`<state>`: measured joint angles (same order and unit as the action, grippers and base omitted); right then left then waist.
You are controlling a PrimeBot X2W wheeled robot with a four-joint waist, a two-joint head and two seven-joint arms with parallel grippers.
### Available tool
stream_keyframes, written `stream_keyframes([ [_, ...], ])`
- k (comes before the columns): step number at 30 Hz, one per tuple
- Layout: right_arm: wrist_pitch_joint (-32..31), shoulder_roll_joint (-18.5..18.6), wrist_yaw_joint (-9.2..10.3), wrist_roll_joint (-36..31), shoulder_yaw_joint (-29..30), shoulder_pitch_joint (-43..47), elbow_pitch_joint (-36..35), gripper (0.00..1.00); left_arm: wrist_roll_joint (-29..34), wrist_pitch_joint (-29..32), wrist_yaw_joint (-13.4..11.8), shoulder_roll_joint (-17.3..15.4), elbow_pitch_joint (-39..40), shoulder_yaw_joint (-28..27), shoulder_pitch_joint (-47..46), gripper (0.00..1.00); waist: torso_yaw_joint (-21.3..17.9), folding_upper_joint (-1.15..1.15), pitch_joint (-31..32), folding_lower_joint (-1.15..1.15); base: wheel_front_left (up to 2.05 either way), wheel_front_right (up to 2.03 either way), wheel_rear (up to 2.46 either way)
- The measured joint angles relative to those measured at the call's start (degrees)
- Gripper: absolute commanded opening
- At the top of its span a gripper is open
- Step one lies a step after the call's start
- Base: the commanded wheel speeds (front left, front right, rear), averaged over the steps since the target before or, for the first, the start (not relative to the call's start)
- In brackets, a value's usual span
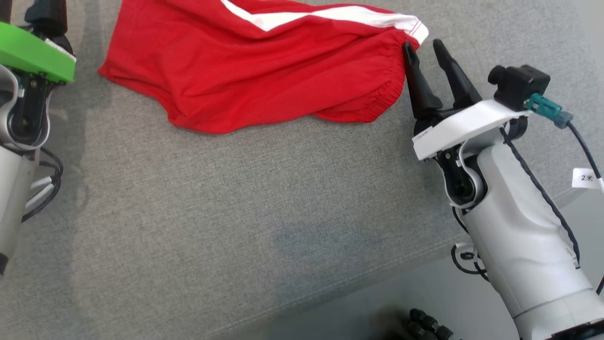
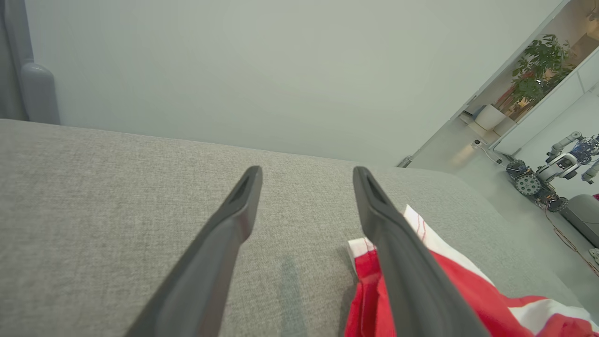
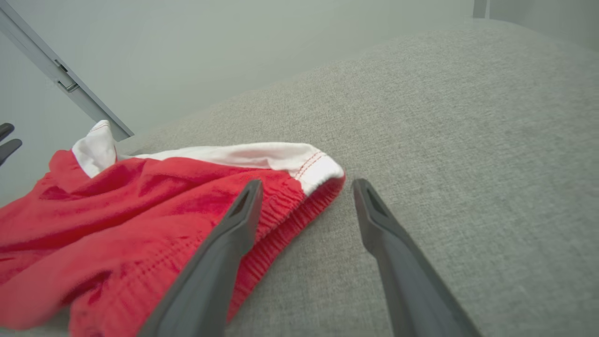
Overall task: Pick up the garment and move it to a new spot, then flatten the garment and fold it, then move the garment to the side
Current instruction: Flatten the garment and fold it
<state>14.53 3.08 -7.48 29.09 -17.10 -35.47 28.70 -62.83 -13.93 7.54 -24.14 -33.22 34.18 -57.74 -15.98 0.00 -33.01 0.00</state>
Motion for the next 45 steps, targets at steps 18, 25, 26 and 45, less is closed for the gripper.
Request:
stream_keyframes([
  [18,0.04,0.01,0.0,9.87,0.88,7.25,0.82,1.0,-5.89,-0.26,0.0,2.01,1.76,4.0,14.86,1.0,2.58,0.0,10.86,0.0,0.0,0.0,0.0],
  [25,0.04,0.03,0.0,12.44,-1.27,10.53,-1.26,1.0,-11.15,-0.22,0.0,4.6,1.76,3.61,18.1,1.0,3.12,0.0,13.79,0.0,0.0,0.0,0.0],
  [26,0.04,0.03,0.0,13.0,-1.72,10.96,-1.31,1.0,-11.63,-0.12,0.0,4.79,1.8,3.45,18.1,1.0,3.14,0.0,14.0,0.0,0.0,0.0,0.0],
  [45,-0.76,0.08,0.0,27.33,-6.24,11.23,3.82,1.0,-15.1,-0.3,0.0,0.74,6.11,-3.21,18.51,1.0,3.25,0.0,15.79,0.0,0.0,0.0,0.0],
])
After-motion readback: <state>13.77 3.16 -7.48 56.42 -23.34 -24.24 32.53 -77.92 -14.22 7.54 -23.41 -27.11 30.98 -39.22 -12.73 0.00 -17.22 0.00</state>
